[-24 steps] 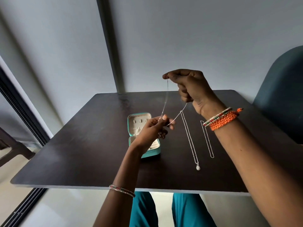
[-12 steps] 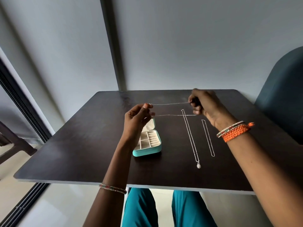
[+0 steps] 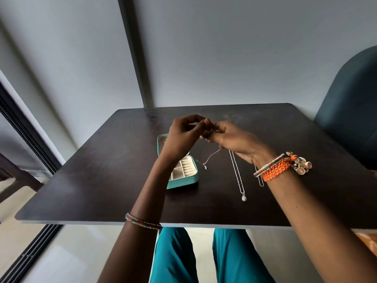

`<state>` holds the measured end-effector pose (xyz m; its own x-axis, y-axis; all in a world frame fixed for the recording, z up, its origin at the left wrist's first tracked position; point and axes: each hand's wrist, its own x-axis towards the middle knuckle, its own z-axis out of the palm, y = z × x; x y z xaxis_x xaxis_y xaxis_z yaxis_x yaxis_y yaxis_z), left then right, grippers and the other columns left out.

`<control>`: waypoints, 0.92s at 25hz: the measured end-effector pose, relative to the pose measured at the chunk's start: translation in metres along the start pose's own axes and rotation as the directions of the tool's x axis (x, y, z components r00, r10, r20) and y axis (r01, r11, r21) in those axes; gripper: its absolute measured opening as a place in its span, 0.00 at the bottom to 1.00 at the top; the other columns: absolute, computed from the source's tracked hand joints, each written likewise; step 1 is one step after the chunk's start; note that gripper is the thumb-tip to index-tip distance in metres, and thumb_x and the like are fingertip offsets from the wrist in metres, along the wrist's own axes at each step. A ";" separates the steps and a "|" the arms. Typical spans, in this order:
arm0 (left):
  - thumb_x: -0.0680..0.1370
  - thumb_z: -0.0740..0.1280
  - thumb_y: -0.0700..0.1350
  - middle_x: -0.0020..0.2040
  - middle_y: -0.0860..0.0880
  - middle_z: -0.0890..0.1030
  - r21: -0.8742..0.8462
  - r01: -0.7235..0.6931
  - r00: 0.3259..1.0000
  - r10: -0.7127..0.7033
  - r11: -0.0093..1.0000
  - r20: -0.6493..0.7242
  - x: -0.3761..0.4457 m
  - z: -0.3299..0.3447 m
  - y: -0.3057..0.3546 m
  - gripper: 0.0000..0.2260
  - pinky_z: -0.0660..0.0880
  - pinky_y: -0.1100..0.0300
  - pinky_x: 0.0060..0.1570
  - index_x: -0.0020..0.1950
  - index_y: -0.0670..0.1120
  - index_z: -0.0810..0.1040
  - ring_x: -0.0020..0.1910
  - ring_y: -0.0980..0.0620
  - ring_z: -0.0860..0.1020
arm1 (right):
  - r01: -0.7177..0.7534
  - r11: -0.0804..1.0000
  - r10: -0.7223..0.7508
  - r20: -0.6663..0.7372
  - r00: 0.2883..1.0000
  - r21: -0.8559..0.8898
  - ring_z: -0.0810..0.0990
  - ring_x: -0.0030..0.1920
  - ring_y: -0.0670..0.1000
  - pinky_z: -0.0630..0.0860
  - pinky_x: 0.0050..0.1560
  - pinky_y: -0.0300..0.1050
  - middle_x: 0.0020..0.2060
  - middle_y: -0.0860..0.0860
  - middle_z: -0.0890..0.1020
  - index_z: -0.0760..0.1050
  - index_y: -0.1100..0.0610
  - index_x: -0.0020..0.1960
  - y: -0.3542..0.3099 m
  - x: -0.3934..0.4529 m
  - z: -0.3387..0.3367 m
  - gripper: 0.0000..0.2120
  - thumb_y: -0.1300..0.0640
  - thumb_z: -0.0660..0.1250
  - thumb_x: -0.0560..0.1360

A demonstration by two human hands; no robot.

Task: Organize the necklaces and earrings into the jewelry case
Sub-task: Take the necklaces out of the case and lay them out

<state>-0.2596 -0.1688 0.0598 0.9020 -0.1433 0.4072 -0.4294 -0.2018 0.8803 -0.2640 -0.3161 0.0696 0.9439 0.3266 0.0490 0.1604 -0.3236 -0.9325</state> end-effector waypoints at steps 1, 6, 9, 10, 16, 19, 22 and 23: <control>0.78 0.66 0.41 0.29 0.57 0.81 0.018 -0.001 1.000 0.001 1.000 -0.008 -0.001 0.001 0.002 0.07 0.68 0.74 0.31 0.44 0.42 0.83 0.28 0.65 0.75 | 0.023 0.999 -0.024 -0.049 0.998 -0.024 0.77 0.45 0.42 0.69 0.41 0.27 0.45 0.55 0.83 0.80 0.58 0.52 0.003 0.002 -0.001 0.08 0.56 0.65 0.78; 0.80 0.63 0.37 0.21 0.60 0.74 -0.072 -0.024 0.998 0.020 0.997 -0.057 -0.005 0.004 0.013 0.07 0.61 0.77 0.23 0.51 0.35 0.79 0.20 0.65 0.68 | 0.201 0.963 -0.246 -0.286 0.926 -0.177 0.77 0.41 0.45 0.73 0.46 0.45 0.37 0.48 0.81 0.81 0.53 0.44 0.009 0.011 -0.003 0.05 0.52 0.69 0.74; 0.79 0.63 0.36 0.23 0.59 0.76 -0.109 -0.064 0.994 0.054 0.992 -0.093 -0.004 0.003 0.019 0.06 0.62 0.76 0.24 0.51 0.35 0.78 0.21 0.65 0.69 | 0.277 0.958 -0.248 -0.272 0.930 0.071 0.80 0.39 0.44 0.78 0.48 0.43 0.36 0.50 0.82 0.81 0.56 0.46 0.001 0.011 0.001 0.04 0.58 0.68 0.75; 0.79 0.64 0.37 0.24 0.59 0.77 -0.094 -0.087 0.992 0.078 0.992 -0.099 -0.004 0.001 0.019 0.05 0.62 0.75 0.23 0.50 0.36 0.78 0.21 0.64 0.69 | 0.284 0.947 -0.238 -0.267 0.934 0.151 0.79 0.36 0.44 0.79 0.45 0.41 0.35 0.51 0.81 0.80 0.58 0.49 -0.001 0.010 0.002 0.05 0.59 0.67 0.76; 0.80 0.63 0.46 0.31 0.52 0.73 -0.100 -0.016 0.983 -0.003 0.995 -0.185 -0.004 0.000 0.016 0.06 0.62 0.68 0.25 0.55 0.45 0.74 0.25 0.58 0.67 | 0.328 0.933 -0.360 -0.441 0.822 -0.150 0.79 0.33 0.41 0.77 0.41 0.39 0.35 0.51 0.83 0.82 0.57 0.45 -0.013 0.012 0.000 0.04 0.57 0.70 0.74; 0.82 0.56 0.52 0.43 0.50 0.76 -0.184 0.131 0.989 -0.141 0.974 -0.041 -0.007 0.004 0.011 0.11 0.63 0.65 0.26 0.55 0.47 0.73 0.31 0.57 0.70 | 0.394 0.902 -0.432 -0.392 0.812 -0.177 0.81 0.36 0.41 0.78 0.42 0.37 0.36 0.48 0.84 0.83 0.58 0.44 -0.025 0.011 0.001 0.04 0.59 0.69 0.74; 0.83 0.52 0.52 0.53 0.54 0.80 -0.236 0.196 0.970 -0.153 0.952 0.189 -0.011 0.013 -0.005 0.14 0.68 0.60 0.35 0.54 0.52 0.76 0.42 0.54 0.75 | 0.392 0.911 -0.411 -0.380 0.829 -0.130 0.82 0.39 0.44 0.78 0.39 0.37 0.38 0.52 0.85 0.84 0.59 0.45 -0.035 0.015 0.001 0.06 0.57 0.70 0.74; 0.83 0.53 0.52 0.53 0.55 0.81 -0.218 0.179 0.965 -0.128 0.959 0.228 -0.013 0.018 -0.013 0.13 0.69 0.60 0.38 0.53 0.52 0.77 0.44 0.54 0.76 | 0.380 0.915 -0.402 -0.389 0.829 -0.137 0.81 0.37 0.43 0.74 0.35 0.34 0.38 0.54 0.85 0.84 0.58 0.46 -0.037 0.018 -0.001 0.06 0.57 0.70 0.74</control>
<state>-0.2668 -0.1816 0.0389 0.9157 -0.3333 0.2246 -0.2411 -0.0084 0.9705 -0.2529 -0.2998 0.1052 0.8302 0.0558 0.5546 0.5446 -0.2938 -0.7856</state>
